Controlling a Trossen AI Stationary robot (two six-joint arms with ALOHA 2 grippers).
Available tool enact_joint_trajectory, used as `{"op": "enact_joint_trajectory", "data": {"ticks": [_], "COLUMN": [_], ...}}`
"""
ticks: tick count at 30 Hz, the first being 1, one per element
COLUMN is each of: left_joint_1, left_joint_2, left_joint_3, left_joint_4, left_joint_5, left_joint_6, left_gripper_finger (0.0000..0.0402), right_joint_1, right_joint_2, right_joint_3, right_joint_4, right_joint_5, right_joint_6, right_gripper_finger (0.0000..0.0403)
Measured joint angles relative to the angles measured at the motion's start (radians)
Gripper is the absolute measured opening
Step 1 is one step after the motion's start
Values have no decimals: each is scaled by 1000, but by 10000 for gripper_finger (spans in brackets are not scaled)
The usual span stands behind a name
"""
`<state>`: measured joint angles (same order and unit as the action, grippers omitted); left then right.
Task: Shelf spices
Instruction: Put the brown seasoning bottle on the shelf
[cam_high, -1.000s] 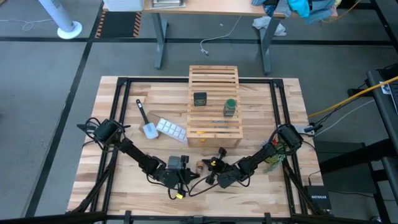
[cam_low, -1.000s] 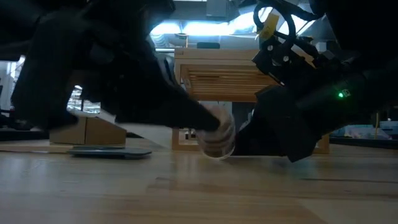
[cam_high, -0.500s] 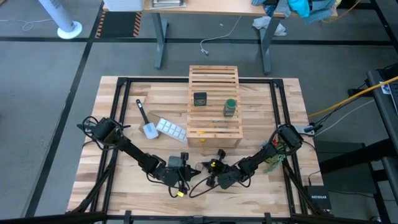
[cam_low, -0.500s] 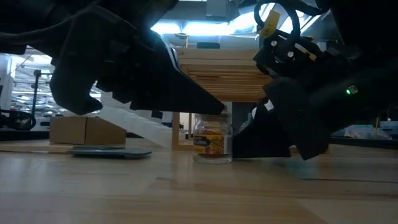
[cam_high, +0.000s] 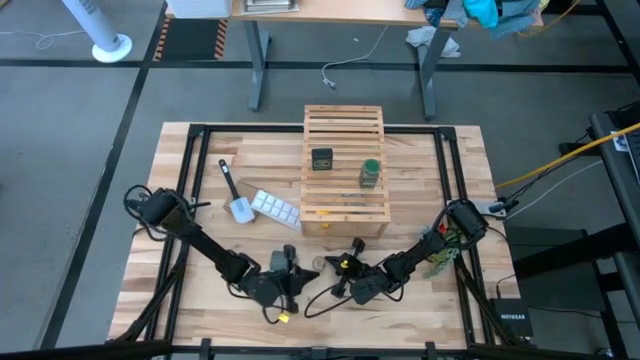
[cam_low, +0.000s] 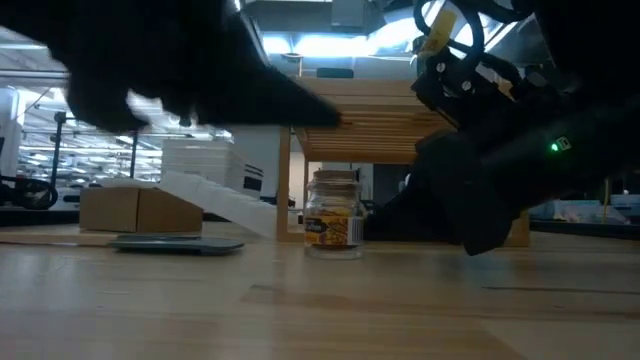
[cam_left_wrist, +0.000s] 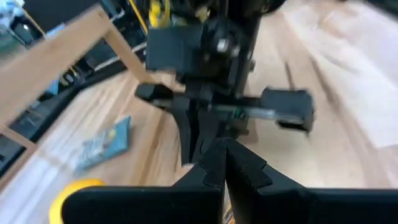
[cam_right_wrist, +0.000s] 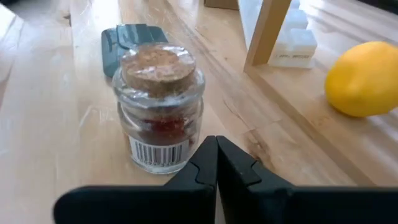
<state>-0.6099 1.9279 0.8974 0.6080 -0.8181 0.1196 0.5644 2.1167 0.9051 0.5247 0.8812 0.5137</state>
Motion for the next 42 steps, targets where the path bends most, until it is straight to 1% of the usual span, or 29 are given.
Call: {"op": "enact_joint_trajectory", "data": {"ticks": [6, 10, 13, 17, 20, 24, 27, 29, 31, 33, 35, 40, 42], "left_joint_1": [-30, -41, -44, -44, -44, -43, -35, -21, -1, 21, 40, 70, 76], "left_joint_2": [-79, -121, -161, -215, -249, -269, -272, -272, -272, -272, -272, -272, -272], "left_joint_3": [0, 0, 0, 0, 0, 0, 0, 0, 0, 0, 0, 0, 0], "left_joint_4": [-37, -105, -168, -274, -294, -294, -324, -363, -405, -449, -488, -533, -556], "left_joint_5": [-21, -18, -16, -13, -15, -12, 33, 106, 174, 204, 213, 216, 236], "left_joint_6": [62, 70, 29, -13, -26, -20, -8, -30, -82, -125, -150, -220, -246], "left_gripper_finger": [0, 0, 0, 0, 0, 0, 0, 0, 3, 16, 37, 114, 145], "right_joint_1": [5, 21, 49, 96, 135, 188, 227, 252, 273, 293, 309, 341, 348], "right_joint_2": [-25, -64, -97, -158, -197, -238, -258, -271, -285, -297, -307, -316, -316], "right_joint_3": [0, 0, 0, 0, 0, 0, 0, 0, 0, 0, 0, -1, -1], "right_joint_4": [-2, -9, -28, -86, -141, -165, -170, -170, -169, -169, -169, -164, -160], "right_joint_5": [-9, 24, 83, 194, 276, 370, 433, 483, 528, 564, 594, 629, 633], "right_joint_6": [-48, -108, -156, -190, -191, -195, -215, -232, -243, -259, -264, -287, -288], "right_gripper_finger": [9, 9, 9, 9, 9, 10, 10, 10, 10, 10, 10, 10, 10]}}
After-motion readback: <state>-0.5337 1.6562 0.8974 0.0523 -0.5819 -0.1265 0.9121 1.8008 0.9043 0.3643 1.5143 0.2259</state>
